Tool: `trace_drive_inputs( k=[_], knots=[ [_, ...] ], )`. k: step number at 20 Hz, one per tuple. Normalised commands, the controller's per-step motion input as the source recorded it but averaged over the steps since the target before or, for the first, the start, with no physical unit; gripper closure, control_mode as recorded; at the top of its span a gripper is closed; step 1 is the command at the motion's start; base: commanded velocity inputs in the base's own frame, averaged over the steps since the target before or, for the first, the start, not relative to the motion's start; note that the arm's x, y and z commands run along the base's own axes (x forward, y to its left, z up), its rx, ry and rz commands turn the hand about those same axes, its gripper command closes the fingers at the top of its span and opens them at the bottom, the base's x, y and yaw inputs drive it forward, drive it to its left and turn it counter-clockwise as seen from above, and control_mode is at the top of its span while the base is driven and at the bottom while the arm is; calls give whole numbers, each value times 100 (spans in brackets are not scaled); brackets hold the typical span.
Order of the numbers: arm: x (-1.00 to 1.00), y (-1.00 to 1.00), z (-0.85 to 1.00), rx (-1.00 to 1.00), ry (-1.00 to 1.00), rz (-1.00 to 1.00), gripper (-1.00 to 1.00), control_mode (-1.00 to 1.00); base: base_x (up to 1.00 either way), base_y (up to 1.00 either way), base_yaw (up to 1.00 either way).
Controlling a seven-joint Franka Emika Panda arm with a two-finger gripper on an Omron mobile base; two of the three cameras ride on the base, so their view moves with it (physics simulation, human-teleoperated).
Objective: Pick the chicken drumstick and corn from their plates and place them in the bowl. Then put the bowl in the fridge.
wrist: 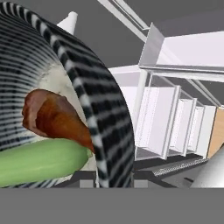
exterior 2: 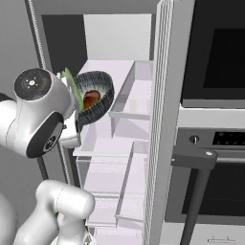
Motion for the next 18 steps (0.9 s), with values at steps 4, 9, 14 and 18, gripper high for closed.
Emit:
trace_drive_inputs(
  k=[4, 9, 14, 18],
  knots=[
    [31, 0, 53, 0, -3, -1, 100, -100, 0, 0, 0],
    [52, -1, 5, 1, -2, 3, 100, -100, 0, 0, 0],
    [63, -7, -3, 4, -5, 2, 100, -100, 0, 0, 0],
    [58, 0, -5, 6, -4, 1, 100, -100, 0, 0, 0]
  ],
)
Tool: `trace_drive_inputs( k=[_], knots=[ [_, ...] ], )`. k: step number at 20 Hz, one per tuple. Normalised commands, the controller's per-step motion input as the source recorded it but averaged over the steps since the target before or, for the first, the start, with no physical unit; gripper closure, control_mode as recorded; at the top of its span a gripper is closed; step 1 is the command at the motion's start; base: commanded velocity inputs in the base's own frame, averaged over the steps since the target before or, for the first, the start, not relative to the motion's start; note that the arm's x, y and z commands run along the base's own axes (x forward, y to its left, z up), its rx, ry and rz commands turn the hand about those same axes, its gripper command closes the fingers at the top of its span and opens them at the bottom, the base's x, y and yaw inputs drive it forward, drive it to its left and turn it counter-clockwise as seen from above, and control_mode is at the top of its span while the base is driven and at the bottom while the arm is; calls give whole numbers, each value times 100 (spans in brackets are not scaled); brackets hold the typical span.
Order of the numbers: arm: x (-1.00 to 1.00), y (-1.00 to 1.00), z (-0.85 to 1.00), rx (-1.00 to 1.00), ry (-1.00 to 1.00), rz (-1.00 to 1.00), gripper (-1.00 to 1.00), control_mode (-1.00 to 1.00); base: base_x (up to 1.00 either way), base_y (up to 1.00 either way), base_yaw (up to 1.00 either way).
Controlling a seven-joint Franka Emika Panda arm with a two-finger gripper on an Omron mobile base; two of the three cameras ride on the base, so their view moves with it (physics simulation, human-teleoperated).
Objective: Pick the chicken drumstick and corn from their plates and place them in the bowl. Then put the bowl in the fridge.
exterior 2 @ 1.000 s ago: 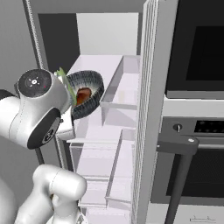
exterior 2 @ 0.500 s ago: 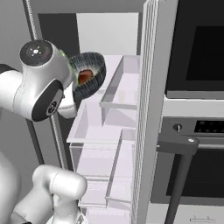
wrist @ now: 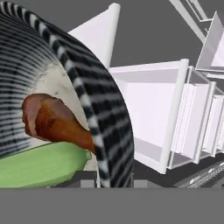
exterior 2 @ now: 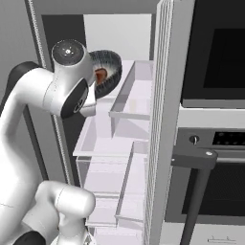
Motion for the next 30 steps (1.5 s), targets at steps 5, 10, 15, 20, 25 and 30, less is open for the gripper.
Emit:
trace_drive_inputs(
  k=[5, 10, 15, 20, 25, 30],
  knots=[
    [52, -5, -5, 1, 0, 2, 100, -100, 0, 0, 0],
    [48, -2, -20, 0, 0, 2, 100, -100, 0, 0, 0],
    [56, -4, -27, 0, 0, 2, 100, -100, 0, 0, 0],
    [63, 0, -11, 0, 0, 0, 100, -100, 0, 0, 0],
    [60, -5, -4, 0, 0, 1, 100, -100, 0, 0, 0],
    [74, 0, 0, 0, 0, 0, -100, -100, 0, 0, 0]
  ],
)
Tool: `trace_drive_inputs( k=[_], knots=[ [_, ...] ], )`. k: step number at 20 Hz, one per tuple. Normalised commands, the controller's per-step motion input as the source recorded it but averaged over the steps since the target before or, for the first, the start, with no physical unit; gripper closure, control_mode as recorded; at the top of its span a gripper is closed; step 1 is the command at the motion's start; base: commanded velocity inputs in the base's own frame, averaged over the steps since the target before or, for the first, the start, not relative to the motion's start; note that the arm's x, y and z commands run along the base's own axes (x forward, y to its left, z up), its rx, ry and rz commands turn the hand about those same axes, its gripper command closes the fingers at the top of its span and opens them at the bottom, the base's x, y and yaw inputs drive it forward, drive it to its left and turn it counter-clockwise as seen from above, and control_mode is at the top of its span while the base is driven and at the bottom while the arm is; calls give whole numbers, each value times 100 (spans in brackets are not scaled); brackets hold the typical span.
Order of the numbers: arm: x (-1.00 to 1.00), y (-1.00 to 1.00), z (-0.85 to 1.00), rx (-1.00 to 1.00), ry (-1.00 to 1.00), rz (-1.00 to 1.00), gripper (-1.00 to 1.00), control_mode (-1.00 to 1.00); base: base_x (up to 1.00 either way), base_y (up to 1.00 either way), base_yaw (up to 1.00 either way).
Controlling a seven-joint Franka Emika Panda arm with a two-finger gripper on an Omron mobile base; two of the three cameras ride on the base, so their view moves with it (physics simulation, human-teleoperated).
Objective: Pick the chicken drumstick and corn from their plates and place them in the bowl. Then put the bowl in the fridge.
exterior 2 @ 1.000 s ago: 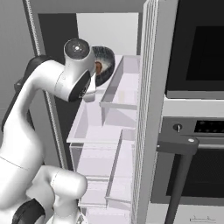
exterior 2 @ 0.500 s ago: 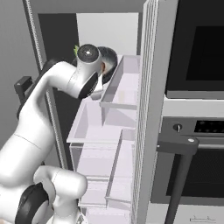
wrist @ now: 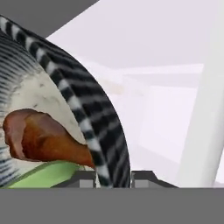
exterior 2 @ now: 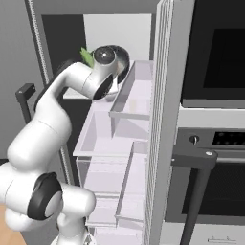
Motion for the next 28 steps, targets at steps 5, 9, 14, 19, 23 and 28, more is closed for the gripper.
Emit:
trace_drive_inputs(
  k=[5, 9, 14, 19, 23, 28],
  knots=[
    [53, 0, 0, 0, 0, 0, -100, -100, 0, 0, 0],
    [9, 0, 2, 0, -5, 0, -100, -100, 0, 0, 0],
    [-11, 16, 12, -4, -32, 0, -100, -100, 0, 0, 0],
    [-65, 13, 17, -1, -28, -1, -100, -100, 0, 0, 0],
    [-100, 30, 54, -3, -14, -3, -100, -100, 0, 0, 0],
    [-100, 13, 62, -3, 3, -1, -100, -100, 0, 0, 0]
  ],
)
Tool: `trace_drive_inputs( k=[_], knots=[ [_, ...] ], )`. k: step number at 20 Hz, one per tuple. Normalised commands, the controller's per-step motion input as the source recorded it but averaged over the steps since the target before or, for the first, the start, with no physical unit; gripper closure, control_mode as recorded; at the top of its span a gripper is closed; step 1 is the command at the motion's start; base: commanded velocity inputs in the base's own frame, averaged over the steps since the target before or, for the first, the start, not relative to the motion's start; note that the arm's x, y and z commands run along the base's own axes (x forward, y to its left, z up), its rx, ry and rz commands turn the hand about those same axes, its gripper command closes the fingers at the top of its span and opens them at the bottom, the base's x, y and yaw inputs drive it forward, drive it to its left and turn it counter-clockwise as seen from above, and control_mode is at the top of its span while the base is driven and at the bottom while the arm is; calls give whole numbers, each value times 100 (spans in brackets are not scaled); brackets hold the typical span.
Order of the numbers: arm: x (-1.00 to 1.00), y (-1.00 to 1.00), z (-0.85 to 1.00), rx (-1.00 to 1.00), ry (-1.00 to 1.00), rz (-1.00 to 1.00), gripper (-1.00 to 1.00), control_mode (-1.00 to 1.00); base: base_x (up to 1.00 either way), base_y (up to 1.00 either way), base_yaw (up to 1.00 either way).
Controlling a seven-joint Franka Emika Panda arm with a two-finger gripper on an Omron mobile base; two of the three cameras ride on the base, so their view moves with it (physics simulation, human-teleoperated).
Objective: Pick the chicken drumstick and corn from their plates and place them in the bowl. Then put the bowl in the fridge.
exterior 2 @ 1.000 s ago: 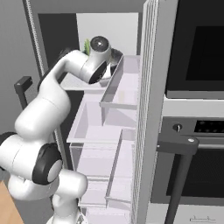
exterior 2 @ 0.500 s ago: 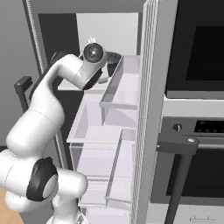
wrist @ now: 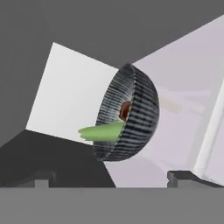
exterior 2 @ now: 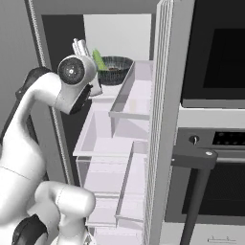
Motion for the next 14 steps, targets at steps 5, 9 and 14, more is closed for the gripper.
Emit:
trace_drive_inputs(
  k=[5, 9, 14],
  knots=[
    [-100, 1, 34, -15, 11, 0, -100, -100, 0, 0, 0],
    [-100, 11, -55, -15, 0, 5, -100, -100, 0, 0, 0],
    [-99, 5, -93, -7, 4, 11, -100, -100, 0, 0, 0]
  ],
)
